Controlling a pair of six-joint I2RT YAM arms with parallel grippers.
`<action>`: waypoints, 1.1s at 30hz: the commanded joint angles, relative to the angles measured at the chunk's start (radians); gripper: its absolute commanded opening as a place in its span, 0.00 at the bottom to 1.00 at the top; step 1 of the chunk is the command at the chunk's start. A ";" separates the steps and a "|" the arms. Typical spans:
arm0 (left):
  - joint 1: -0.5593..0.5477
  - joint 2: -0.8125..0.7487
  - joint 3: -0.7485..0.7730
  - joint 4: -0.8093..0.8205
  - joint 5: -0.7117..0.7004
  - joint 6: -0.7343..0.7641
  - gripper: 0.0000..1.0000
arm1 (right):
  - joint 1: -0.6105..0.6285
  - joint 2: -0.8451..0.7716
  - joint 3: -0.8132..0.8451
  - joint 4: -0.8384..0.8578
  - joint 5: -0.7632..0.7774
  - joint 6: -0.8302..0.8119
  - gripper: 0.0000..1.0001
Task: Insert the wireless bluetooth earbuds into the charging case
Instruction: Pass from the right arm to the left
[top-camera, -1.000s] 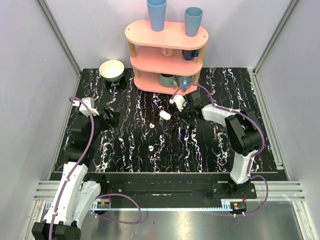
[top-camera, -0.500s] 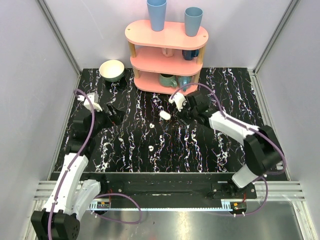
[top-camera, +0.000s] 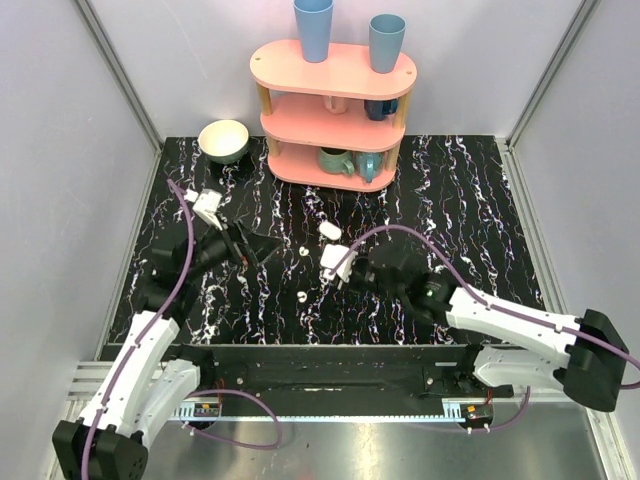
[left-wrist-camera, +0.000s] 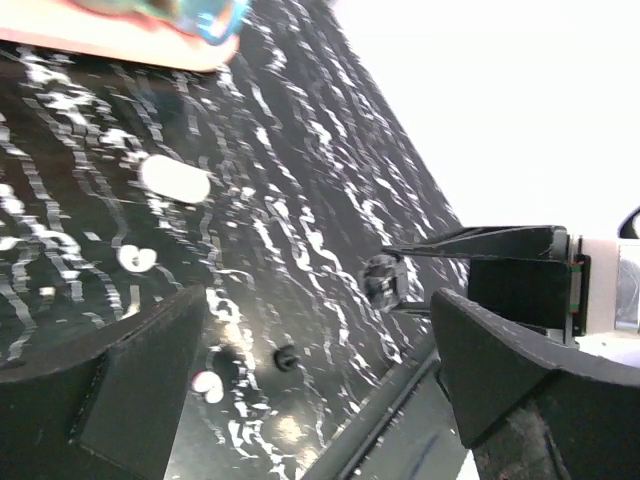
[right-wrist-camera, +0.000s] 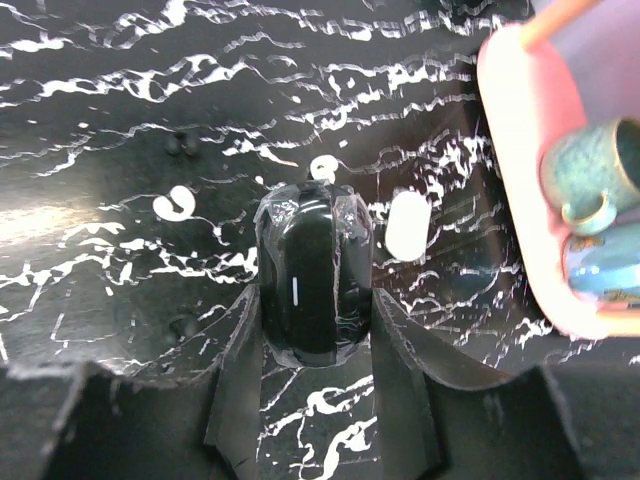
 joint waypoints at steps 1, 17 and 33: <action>-0.106 -0.025 -0.044 0.122 0.042 -0.113 0.99 | 0.078 -0.083 -0.052 0.167 0.108 -0.084 0.00; -0.424 0.162 -0.031 0.233 -0.122 -0.141 0.97 | 0.101 -0.123 -0.131 0.266 0.152 -0.115 0.00; -0.498 0.311 -0.030 0.465 -0.160 -0.199 0.76 | 0.102 -0.124 -0.139 0.289 0.160 -0.103 0.00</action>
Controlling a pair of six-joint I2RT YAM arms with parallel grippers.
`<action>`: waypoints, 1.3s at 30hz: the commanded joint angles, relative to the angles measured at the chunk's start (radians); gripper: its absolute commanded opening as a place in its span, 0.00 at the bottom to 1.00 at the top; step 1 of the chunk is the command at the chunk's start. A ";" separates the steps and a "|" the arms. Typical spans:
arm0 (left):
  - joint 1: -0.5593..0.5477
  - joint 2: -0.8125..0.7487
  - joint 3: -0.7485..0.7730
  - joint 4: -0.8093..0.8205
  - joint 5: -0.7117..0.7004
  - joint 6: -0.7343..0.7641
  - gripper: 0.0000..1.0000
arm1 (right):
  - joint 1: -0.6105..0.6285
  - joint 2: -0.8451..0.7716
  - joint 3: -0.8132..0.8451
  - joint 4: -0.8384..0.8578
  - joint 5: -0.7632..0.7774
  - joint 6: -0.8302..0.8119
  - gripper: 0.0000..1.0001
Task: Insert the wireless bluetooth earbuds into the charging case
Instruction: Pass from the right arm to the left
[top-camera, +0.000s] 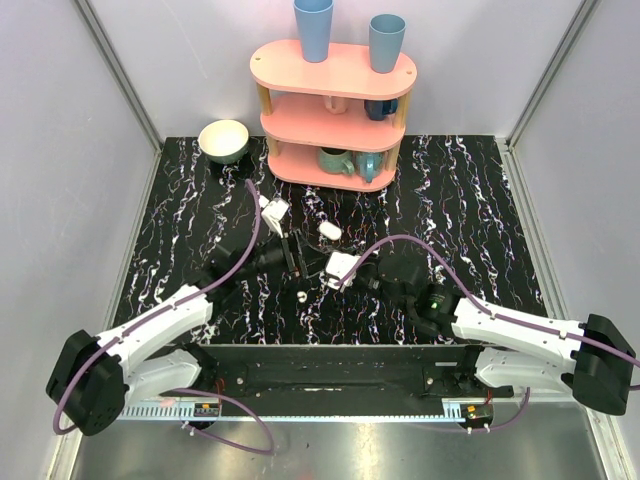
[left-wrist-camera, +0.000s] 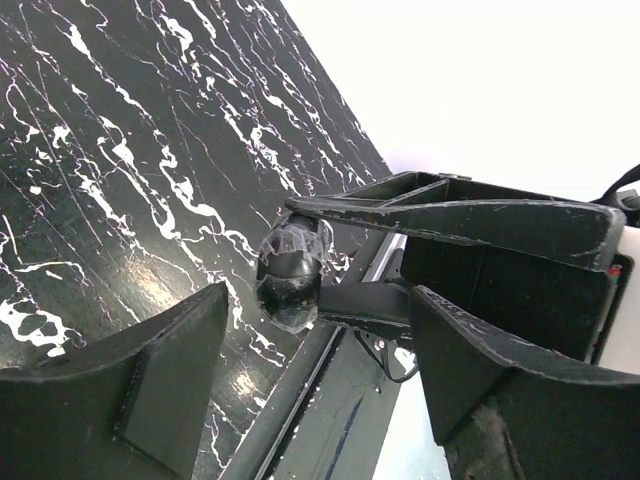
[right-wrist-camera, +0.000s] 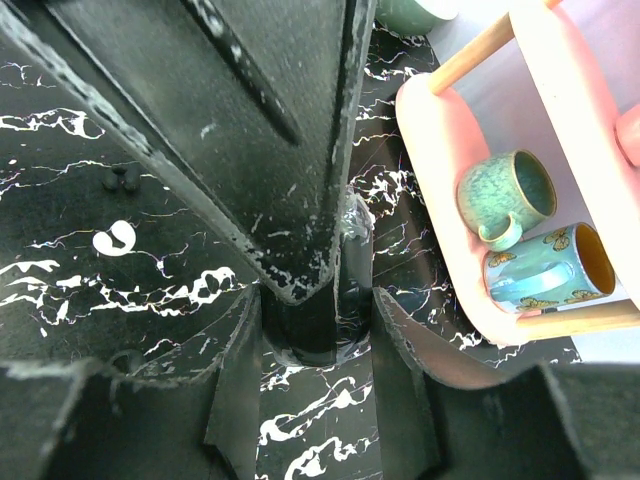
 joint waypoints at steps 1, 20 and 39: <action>-0.014 0.030 0.024 0.097 -0.011 -0.015 0.75 | 0.008 -0.027 -0.003 0.059 0.018 0.001 0.00; -0.035 0.076 0.058 0.074 0.019 0.022 0.51 | 0.010 -0.029 -0.008 0.065 0.016 0.000 0.00; -0.050 0.101 0.063 0.097 0.031 0.023 0.23 | 0.008 -0.015 -0.016 0.086 0.007 0.014 0.00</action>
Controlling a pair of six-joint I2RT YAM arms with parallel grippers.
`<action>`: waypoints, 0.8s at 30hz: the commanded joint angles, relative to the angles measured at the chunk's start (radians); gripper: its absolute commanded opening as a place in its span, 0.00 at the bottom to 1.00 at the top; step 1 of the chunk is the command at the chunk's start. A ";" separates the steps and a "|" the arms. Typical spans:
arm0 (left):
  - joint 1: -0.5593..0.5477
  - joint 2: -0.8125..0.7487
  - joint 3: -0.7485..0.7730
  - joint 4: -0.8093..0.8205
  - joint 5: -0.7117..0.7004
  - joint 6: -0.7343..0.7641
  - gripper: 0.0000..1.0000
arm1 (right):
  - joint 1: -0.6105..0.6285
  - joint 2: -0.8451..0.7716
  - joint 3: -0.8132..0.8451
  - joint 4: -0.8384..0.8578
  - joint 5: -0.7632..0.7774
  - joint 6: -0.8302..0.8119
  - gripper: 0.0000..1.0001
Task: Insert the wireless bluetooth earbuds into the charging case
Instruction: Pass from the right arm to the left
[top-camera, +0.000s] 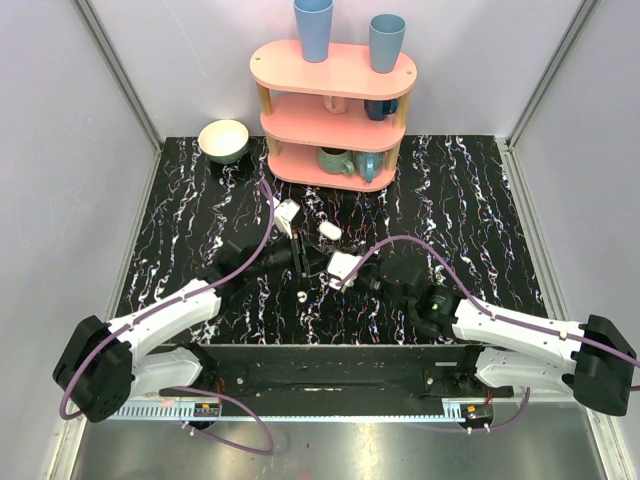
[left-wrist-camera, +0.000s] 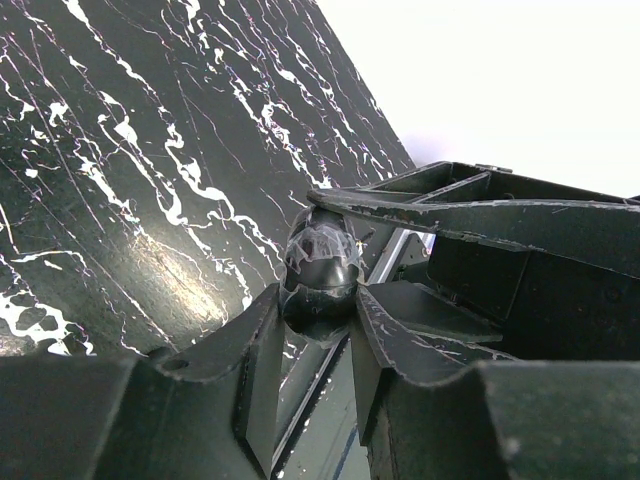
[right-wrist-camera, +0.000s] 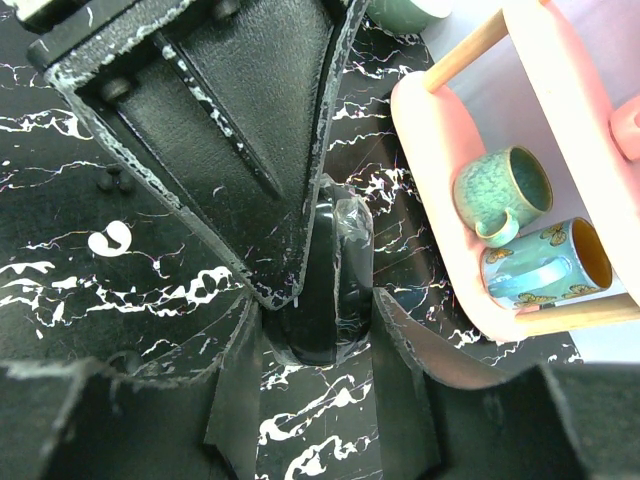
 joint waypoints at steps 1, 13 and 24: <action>-0.015 0.006 0.038 0.093 0.038 0.000 0.22 | 0.008 -0.009 0.001 0.068 -0.007 0.010 0.00; -0.016 0.017 0.042 0.106 0.049 -0.003 0.37 | 0.008 -0.005 0.001 0.051 -0.024 -0.007 0.00; -0.015 0.012 0.042 0.103 0.058 -0.002 0.21 | 0.008 0.011 0.003 0.054 -0.020 -0.012 0.00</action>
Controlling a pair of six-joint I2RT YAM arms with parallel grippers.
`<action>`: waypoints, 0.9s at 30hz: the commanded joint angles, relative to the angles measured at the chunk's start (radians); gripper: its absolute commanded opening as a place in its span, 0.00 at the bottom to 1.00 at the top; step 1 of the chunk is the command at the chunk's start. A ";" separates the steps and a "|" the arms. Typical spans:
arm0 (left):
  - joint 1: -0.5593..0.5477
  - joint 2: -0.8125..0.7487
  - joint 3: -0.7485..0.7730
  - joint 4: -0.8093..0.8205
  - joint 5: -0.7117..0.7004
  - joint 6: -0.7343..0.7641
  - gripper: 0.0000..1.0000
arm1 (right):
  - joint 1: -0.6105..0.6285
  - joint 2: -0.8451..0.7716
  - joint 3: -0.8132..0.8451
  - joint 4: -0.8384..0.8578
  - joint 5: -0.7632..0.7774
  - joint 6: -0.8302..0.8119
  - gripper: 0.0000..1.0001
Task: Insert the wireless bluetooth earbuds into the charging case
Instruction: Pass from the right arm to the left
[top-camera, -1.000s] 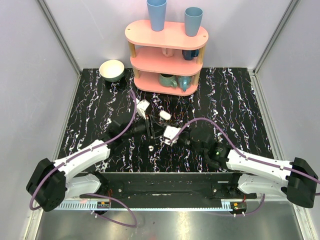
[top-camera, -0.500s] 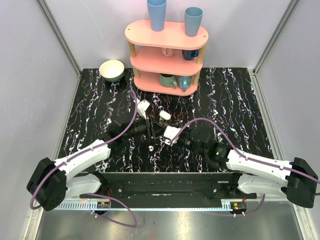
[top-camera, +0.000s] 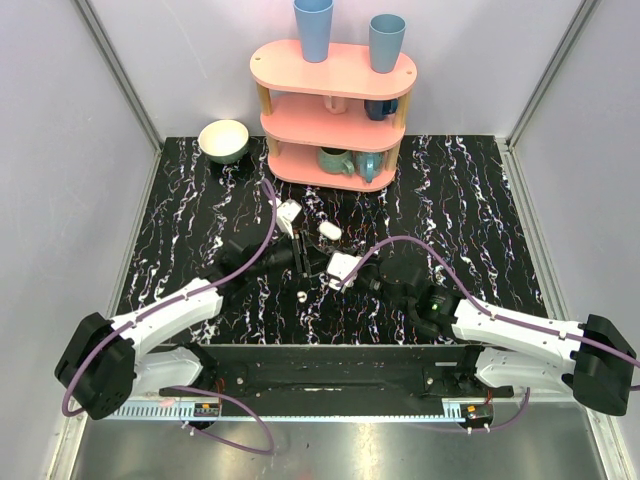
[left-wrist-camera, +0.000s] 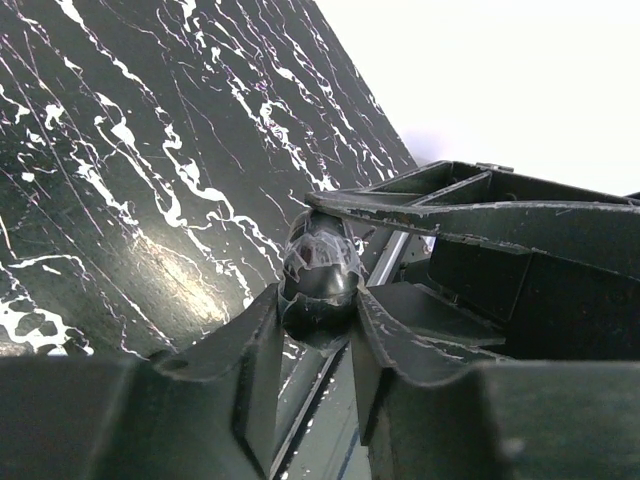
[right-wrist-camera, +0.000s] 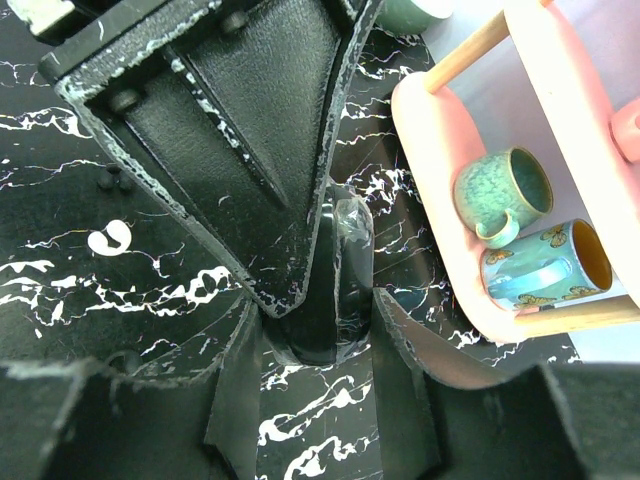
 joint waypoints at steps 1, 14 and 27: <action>-0.013 -0.008 0.042 0.082 0.045 -0.007 0.19 | 0.007 0.008 0.008 0.047 -0.020 -0.005 0.00; -0.015 -0.058 -0.036 0.160 -0.024 0.063 0.00 | 0.008 -0.016 0.012 0.083 0.038 0.067 0.75; -0.013 -0.357 -0.236 0.409 -0.215 0.387 0.00 | 0.007 -0.232 0.103 -0.046 0.123 0.496 1.00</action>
